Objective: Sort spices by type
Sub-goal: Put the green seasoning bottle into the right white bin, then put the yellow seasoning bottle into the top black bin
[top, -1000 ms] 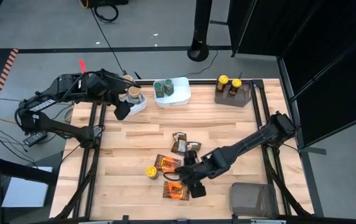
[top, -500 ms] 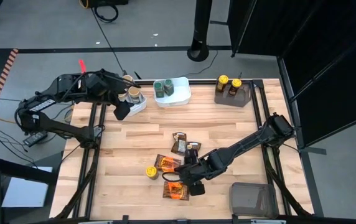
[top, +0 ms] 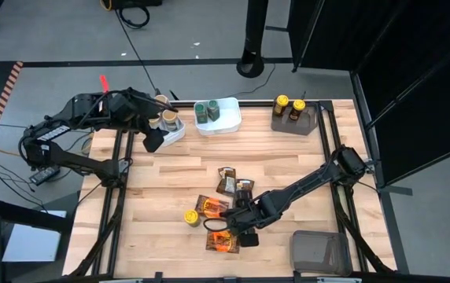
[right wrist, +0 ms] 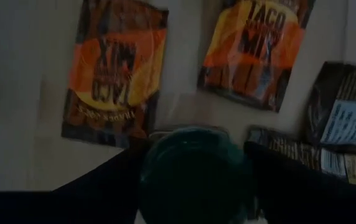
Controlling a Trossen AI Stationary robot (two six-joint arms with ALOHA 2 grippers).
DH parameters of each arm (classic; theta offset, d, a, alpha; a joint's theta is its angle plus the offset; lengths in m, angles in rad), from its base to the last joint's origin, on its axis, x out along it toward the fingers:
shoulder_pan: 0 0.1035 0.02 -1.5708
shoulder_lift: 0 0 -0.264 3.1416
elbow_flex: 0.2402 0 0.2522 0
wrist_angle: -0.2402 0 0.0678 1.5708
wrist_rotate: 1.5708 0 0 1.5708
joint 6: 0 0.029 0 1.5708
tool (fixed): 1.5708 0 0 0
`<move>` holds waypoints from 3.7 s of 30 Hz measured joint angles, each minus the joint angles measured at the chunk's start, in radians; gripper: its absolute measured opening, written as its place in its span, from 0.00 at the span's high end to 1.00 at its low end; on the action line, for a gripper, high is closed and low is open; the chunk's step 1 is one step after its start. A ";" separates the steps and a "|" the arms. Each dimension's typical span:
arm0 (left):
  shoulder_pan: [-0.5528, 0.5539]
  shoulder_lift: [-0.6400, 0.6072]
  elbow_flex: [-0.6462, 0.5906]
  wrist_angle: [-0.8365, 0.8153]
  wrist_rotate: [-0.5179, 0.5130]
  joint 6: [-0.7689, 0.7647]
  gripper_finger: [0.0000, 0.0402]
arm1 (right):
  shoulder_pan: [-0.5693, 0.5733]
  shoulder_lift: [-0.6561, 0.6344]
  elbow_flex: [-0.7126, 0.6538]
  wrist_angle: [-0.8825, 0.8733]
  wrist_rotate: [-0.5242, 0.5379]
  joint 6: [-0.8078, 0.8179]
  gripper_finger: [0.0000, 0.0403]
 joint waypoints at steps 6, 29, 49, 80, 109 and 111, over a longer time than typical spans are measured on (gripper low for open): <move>0.000 0.000 0.000 -0.002 0.000 0.006 0.17 | -0.005 0.000 0.000 -0.014 -0.002 0.000 0.49; 0.000 0.000 0.000 -0.004 -0.078 0.033 0.17 | -0.422 -0.162 0.168 -0.127 0.126 -0.181 0.49; 0.000 0.000 -0.001 0.062 -0.126 0.045 0.17 | -0.934 -0.147 0.224 0.061 0.025 -0.328 0.49; 0.002 0.000 -0.001 0.078 -0.195 0.006 0.17 | -0.973 0.189 0.234 0.150 -0.137 -0.573 0.49; -0.002 0.000 -0.001 0.077 -0.080 0.192 0.17 | -0.777 0.100 0.742 -0.334 -0.397 -0.727 0.23; -0.002 0.000 -0.001 0.078 -0.089 0.202 0.17 | -0.685 0.102 0.739 -0.371 -0.366 -0.748 0.23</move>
